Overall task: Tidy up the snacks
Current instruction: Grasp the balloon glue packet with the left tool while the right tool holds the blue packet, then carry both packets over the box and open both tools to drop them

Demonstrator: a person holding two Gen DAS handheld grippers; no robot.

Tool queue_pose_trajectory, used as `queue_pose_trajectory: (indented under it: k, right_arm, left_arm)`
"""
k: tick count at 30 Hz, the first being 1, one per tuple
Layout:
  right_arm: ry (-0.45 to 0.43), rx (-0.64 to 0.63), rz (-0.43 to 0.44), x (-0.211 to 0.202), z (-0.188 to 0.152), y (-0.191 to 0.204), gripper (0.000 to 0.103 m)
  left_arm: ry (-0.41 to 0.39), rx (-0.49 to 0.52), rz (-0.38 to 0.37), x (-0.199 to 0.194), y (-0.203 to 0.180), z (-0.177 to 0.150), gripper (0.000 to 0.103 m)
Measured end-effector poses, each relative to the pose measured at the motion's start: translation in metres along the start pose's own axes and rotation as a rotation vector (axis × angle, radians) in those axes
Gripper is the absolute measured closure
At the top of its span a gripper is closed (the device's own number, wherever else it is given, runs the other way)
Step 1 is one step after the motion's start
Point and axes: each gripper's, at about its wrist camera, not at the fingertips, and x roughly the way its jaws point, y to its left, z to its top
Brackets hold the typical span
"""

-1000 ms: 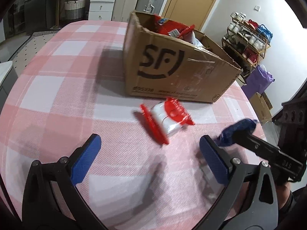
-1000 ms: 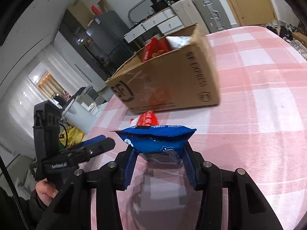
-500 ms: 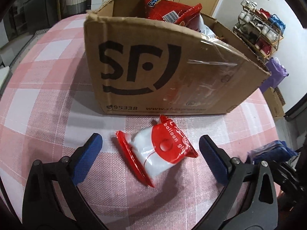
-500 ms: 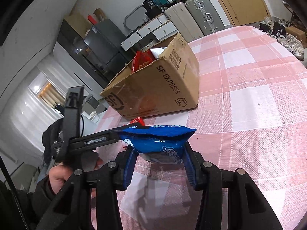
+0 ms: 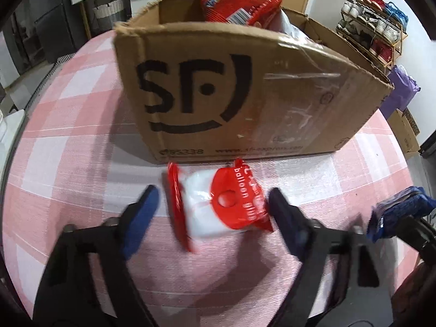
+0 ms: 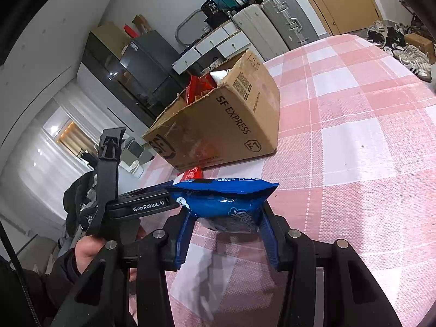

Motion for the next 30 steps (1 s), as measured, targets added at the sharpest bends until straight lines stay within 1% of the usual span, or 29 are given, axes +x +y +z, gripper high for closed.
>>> queue_pose_trajectory:
  k: [1,2,5,8,12,15,20,24,30]
  right_arm:
    - [-0.003,0.0,-0.001,-0.001,0.0,0.0,0.057]
    - [-0.002,0.0,-0.001,-0.002,-0.001,0.001,0.057]
    - [0.0,-0.006,-0.003,-0.002,-0.001,0.004,0.057]
    - [0.0,-0.015,-0.004,-0.002,-0.002,0.009,0.057]
    - [0.0,-0.033,-0.011,-0.003,-0.001,0.018,0.057]
    - [-0.003,-0.047,-0.018,-0.004,0.001,0.024,0.057]
    - [-0.012,-0.077,-0.028,-0.009,0.007,0.035,0.057]
    - [-0.03,-0.106,-0.036,-0.016,0.016,0.045,0.057]
    - [-0.054,-0.15,-0.037,-0.026,0.032,0.063,0.057]
  left_arm:
    - [-0.003,-0.001,-0.015,-0.001,0.001,0.001,0.035]
    - [-0.009,-0.001,-0.03,-0.002,0.001,0.001,0.043]
    - [-0.019,0.011,-0.031,-0.005,0.004,0.001,0.054]
    - [-0.022,0.011,-0.047,-0.007,0.003,0.002,0.056]
    - [-0.027,0.003,-0.055,-0.013,0.004,-0.001,0.056]
    - [-0.044,0.003,-0.066,-0.024,0.005,-0.007,0.056]
    - [-0.083,0.012,-0.094,-0.054,-0.002,-0.013,0.056]
    - [-0.116,0.019,-0.108,-0.079,0.01,-0.013,0.056]
    - [-0.195,0.063,-0.069,-0.127,0.013,-0.008,0.056]
